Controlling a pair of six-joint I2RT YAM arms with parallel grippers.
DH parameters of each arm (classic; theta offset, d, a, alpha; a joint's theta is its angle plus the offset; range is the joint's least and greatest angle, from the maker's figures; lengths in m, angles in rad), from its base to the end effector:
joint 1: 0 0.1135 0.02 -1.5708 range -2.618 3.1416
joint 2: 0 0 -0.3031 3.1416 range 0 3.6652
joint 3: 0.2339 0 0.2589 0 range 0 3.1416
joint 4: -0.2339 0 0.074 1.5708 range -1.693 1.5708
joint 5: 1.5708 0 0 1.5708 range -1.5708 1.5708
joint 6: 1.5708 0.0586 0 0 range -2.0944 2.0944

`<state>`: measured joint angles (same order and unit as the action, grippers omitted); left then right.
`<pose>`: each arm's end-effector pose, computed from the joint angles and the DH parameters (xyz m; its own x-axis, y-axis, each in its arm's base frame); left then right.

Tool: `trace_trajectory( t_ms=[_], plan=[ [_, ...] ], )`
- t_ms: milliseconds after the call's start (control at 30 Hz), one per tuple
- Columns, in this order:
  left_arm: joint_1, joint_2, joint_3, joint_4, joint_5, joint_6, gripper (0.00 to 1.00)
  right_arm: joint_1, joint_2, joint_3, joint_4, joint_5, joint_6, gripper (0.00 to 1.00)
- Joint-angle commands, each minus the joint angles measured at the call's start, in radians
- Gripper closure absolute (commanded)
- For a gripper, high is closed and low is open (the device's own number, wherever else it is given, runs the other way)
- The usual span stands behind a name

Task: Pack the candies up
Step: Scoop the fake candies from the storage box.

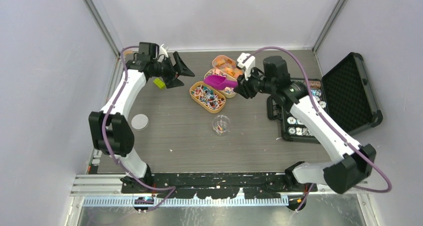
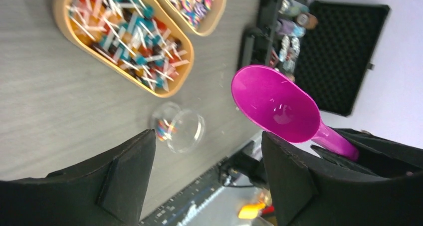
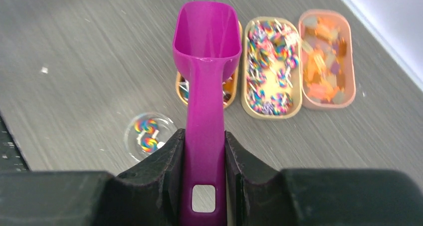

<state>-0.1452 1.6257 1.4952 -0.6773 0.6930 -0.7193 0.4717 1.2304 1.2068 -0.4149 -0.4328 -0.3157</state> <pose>0.3671 -0.0915 0.3568 -0.8992 -0.3808 -0.2157 -0.0588 0.5935 -0.8027 0.2446 0.1524 0.3992 -0.1264 -0.3809 -0.9159 -0.8311 0.5448 -0.1118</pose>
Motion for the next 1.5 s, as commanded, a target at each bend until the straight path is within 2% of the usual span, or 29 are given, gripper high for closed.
trace_trajectory(
  t_ms=[0,267,433,567,967,1167,1467],
  plan=[
    [0.006,0.111,0.106,-0.005,-0.142,0.095,0.23,-0.004,0.128,0.165,-0.246,0.192,-0.072,1.0],
    [0.003,0.345,0.3,0.16,-0.18,0.068,0.37,-0.002,0.323,0.33,-0.385,0.391,-0.201,1.0],
    [0.001,0.493,0.394,0.241,-0.158,0.006,0.46,-0.003,0.445,0.459,-0.461,0.429,-0.24,1.0],
    [-0.013,0.596,0.462,0.252,-0.139,-0.017,0.5,-0.002,0.521,0.53,-0.49,0.479,-0.258,1.0],
    [-0.037,0.806,0.615,0.251,-0.103,-0.059,0.56,0.005,0.659,0.628,-0.508,0.474,-0.284,1.0],
    [-0.044,0.837,0.607,0.261,-0.065,-0.079,0.58,0.016,0.709,0.664,-0.523,0.453,-0.296,1.0],
    [-0.057,0.85,0.555,0.308,-0.03,-0.112,0.59,0.006,0.699,0.554,-0.423,0.314,-0.316,1.0]
  ],
)
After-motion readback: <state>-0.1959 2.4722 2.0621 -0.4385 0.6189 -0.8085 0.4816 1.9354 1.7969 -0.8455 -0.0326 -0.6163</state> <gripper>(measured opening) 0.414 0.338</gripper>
